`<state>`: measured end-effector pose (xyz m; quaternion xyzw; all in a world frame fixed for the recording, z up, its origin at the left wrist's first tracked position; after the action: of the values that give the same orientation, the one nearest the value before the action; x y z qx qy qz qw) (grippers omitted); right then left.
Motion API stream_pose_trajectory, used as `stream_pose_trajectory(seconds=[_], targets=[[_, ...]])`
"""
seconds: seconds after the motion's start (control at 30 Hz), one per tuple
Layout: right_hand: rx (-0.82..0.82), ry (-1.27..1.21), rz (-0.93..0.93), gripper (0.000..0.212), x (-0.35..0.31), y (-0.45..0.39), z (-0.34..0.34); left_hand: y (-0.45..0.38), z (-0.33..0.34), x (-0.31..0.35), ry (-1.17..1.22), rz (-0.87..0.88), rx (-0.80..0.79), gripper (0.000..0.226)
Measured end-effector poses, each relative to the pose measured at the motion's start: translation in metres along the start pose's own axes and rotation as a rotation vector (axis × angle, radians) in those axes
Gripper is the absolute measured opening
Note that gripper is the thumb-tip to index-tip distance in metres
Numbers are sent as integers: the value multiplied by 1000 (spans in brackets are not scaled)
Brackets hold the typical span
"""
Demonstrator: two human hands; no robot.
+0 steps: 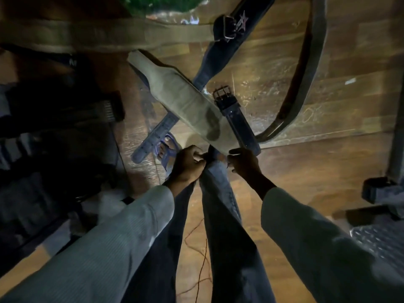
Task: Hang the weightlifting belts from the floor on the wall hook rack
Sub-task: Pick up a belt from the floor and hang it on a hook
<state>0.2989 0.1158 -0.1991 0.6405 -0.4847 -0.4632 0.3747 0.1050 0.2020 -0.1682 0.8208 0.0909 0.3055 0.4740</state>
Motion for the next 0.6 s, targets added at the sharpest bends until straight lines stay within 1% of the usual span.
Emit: stream_pose_trajectory(seconds=[0.13, 0.27, 0.37, 0.47, 0.6], targets=[[54, -96, 52, 28, 34, -41, -5, -33, 20, -2, -75, 17, -24, 24], [83, -123, 59, 26, 42, -64, -3, -71, 27, -10, -113, 10, 5, 20], [97, -123, -25, 25, 31, -76, 6, -94, 28, -20, -115, -1, 36, 19], [59, -106, -107, 19, 22, -88, 18, -107, 24, -22, -79, 10, 45, 15], [29, -105, -163, 21, 15, -115, 35, -123, 12, -32, -51, 4, 93, 11]])
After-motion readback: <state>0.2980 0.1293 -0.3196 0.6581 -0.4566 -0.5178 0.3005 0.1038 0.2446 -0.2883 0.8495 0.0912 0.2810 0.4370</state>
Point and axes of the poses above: each hand's wrist, its own y-axis away from the middle knuckle, its own z-axis out of the palm, x = y × z, the point moved 7 cm from there along -y, towards the middle knuckle, and after that the axes turned 4 degrees about -y, right-handed, at the moved point
